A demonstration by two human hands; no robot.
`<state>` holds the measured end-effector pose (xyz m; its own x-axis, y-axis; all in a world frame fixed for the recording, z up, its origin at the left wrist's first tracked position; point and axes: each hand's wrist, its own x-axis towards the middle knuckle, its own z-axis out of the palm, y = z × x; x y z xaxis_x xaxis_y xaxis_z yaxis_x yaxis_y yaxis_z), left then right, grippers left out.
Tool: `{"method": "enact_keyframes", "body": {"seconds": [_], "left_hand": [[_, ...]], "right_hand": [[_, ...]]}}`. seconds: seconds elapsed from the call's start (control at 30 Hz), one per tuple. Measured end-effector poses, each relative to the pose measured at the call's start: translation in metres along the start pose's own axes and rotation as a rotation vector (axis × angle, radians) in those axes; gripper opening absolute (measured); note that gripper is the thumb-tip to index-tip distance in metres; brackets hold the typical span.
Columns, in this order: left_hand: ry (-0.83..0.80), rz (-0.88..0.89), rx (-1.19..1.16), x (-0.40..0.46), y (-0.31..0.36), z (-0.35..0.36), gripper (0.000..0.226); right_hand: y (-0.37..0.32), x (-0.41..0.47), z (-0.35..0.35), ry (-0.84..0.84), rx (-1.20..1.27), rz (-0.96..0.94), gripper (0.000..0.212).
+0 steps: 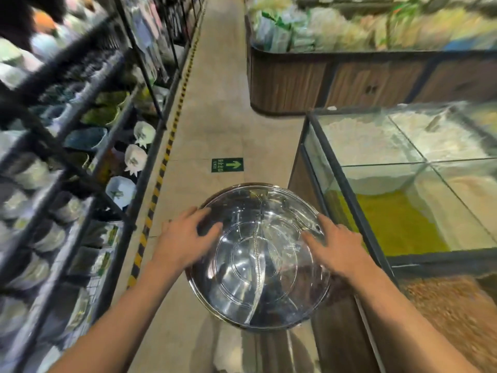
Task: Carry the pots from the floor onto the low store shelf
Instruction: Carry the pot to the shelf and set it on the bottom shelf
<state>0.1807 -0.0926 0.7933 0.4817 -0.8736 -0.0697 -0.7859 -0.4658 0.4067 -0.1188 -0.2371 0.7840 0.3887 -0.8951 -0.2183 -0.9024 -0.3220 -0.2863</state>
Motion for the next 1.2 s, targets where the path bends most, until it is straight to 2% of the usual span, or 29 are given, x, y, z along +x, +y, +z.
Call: {"method": "enact_keyframes", "body": {"seconds": [0.13,0.27,0.37,0.47,0.67,0.87,0.97,1.07,1.2], "left_hand": [[0.047,0.022,0.011,0.001,-0.007,-0.035,0.083],[0.128,0.033,-0.045,-0.006,-0.029,-0.059,0.080],[0.171,-0.018,-0.041,-0.019,-0.048,-0.075,0.080],[0.202,-0.108,-0.013,-0.036,-0.069,-0.089,0.081],[0.330,-0.386,0.050,-0.104,-0.097,-0.096,0.072],[0.481,-0.793,0.038,-0.218,-0.096,-0.080,0.070],[0.554,-0.969,0.016,-0.285,-0.086,-0.068,0.067],[0.604,-1.141,0.009,-0.352,-0.074,-0.060,0.072],[0.687,-1.347,-0.040,-0.446,-0.057,-0.044,0.075]], "right_hand": [[-0.029,-0.001,-0.022,0.068,-0.041,-0.068,0.105],[-0.061,0.009,-0.033,0.068,-0.051,-0.118,0.095],[-0.091,0.019,-0.034,0.100,-0.053,-0.227,0.086],[-0.122,0.031,-0.027,0.038,-0.031,-0.296,0.078],[-0.184,0.046,-0.008,-0.010,-0.080,-0.642,0.071],[-0.253,0.019,0.020,-0.114,-0.108,-1.015,0.073],[-0.283,-0.014,0.043,-0.200,-0.098,-1.170,0.069],[-0.309,-0.059,0.066,-0.291,-0.100,-1.316,0.072],[-0.341,-0.137,0.097,-0.415,-0.244,-1.448,0.082]]}}
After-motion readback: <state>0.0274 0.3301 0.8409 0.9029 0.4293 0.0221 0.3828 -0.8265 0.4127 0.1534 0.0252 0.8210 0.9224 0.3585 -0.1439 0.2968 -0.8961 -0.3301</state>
